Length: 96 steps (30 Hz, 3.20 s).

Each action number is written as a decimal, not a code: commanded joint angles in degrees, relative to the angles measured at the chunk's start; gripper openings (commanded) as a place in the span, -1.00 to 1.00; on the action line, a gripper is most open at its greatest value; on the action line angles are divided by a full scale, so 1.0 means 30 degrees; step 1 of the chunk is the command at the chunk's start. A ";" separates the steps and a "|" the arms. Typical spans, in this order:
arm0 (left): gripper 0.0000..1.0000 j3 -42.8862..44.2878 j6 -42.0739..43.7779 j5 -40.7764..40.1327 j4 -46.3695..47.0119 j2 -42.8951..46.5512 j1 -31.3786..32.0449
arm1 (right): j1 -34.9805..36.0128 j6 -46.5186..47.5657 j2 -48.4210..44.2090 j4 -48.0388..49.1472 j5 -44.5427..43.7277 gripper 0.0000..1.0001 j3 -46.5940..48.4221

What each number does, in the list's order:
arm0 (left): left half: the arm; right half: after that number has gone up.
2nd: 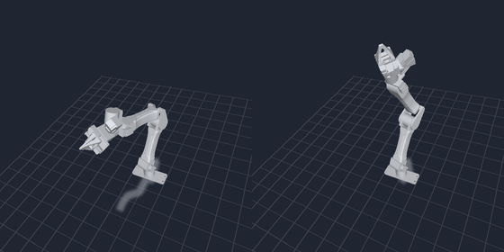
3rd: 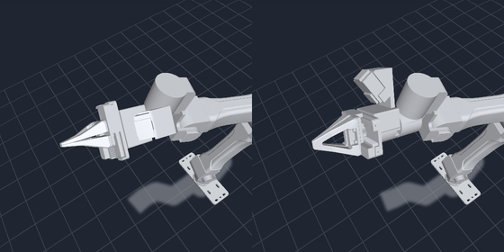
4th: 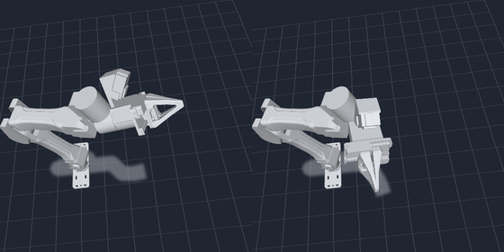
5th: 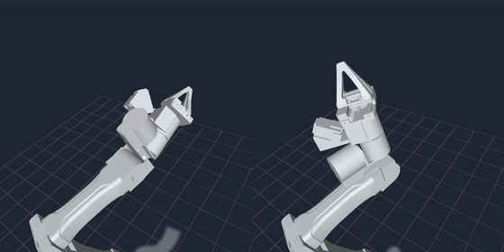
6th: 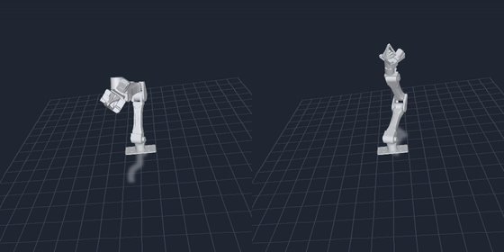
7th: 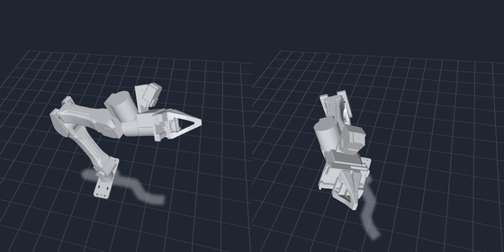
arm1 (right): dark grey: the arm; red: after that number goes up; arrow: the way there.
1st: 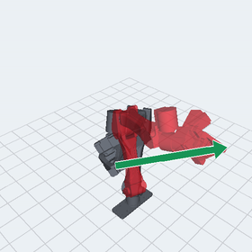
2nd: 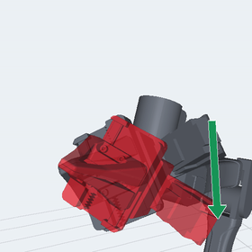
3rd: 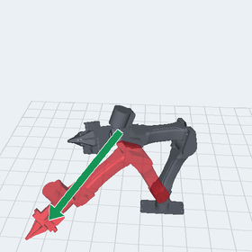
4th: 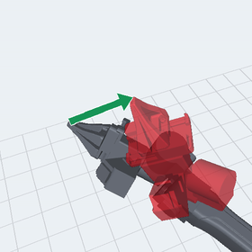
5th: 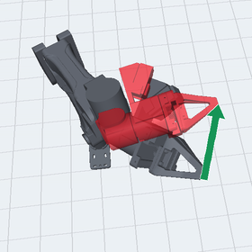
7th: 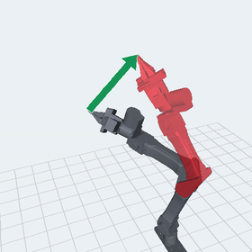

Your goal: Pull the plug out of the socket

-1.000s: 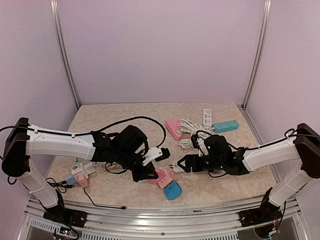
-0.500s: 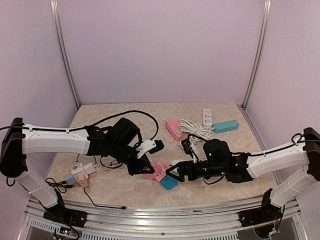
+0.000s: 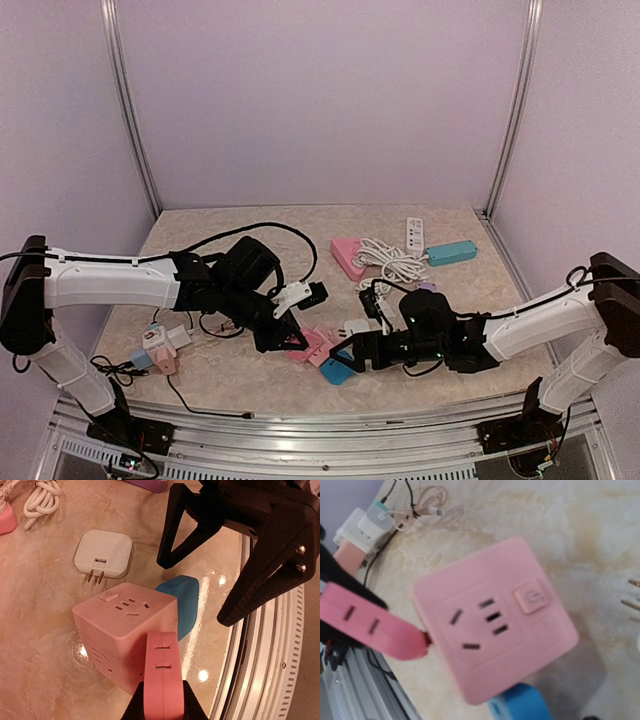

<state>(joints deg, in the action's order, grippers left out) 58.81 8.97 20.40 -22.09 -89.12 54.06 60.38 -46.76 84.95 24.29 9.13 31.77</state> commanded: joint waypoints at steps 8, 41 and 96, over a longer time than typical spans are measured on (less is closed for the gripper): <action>-1.00 0.0554 -0.0013 0.1198 0.0078 0.0087 -0.0121 | -0.0372 0.0530 0.1735 0.1548 0.0540 0.70 -0.0355; -1.00 0.0847 -0.0078 -0.0220 -0.0343 -0.0528 -0.0296 | -0.0702 0.0697 0.4273 0.2647 0.3016 -0.30 0.0804; -1.00 0.1096 -0.0090 -0.0204 -0.0625 -0.0966 -0.0883 | -0.0667 0.3242 0.4087 0.0914 0.3069 -1.00 0.1188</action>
<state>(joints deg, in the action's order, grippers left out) 60.38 9.28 19.90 -24.82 -91.46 52.21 58.41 -39.38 98.45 30.00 18.63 34.94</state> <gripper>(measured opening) 0.155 0.171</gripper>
